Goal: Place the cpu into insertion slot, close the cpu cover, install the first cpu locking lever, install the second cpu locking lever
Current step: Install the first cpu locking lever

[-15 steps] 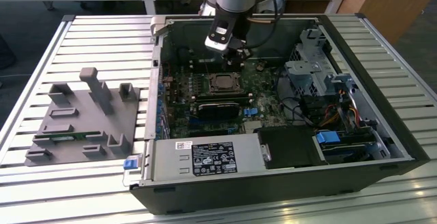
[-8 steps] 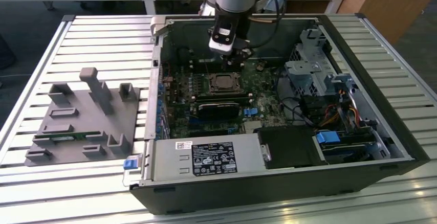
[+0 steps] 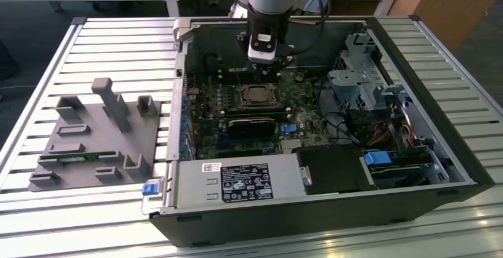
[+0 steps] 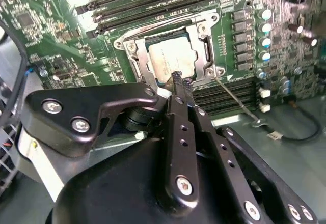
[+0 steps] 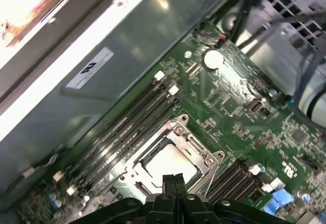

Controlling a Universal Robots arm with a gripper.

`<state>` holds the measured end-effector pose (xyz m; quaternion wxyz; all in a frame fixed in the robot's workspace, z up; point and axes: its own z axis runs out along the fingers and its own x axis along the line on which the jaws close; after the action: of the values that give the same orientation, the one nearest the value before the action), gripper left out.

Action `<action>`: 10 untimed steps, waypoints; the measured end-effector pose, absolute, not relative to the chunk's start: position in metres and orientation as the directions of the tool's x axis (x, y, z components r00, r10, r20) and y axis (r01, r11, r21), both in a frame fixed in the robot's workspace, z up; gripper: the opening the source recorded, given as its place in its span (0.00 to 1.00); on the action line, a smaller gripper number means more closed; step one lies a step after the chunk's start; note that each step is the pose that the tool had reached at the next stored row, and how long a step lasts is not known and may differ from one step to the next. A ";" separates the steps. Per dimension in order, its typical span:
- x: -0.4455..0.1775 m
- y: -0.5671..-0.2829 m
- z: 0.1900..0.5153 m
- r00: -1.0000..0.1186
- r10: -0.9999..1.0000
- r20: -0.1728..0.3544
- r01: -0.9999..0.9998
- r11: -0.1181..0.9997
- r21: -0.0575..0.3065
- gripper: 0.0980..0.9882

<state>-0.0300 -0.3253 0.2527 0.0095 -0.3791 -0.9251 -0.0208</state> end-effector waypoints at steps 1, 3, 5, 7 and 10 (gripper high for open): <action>-0.030 -0.325 0.253 -0.723 0.690 0.033 0.691 0.722 0.031 0.01; -0.030 -0.325 0.253 -0.741 0.670 0.033 0.671 0.741 0.031 0.01; -0.030 -0.325 0.253 -0.755 0.654 0.033 0.655 0.755 0.031 0.01; -0.030 -0.325 0.253 -0.765 0.643 0.033 0.644 0.764 0.031 0.01; -0.030 -0.325 0.253 -0.777 0.628 0.033 0.629 0.777 0.031 0.01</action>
<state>-0.0300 -0.3255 0.2527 0.0105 -0.3336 -0.9424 -0.0203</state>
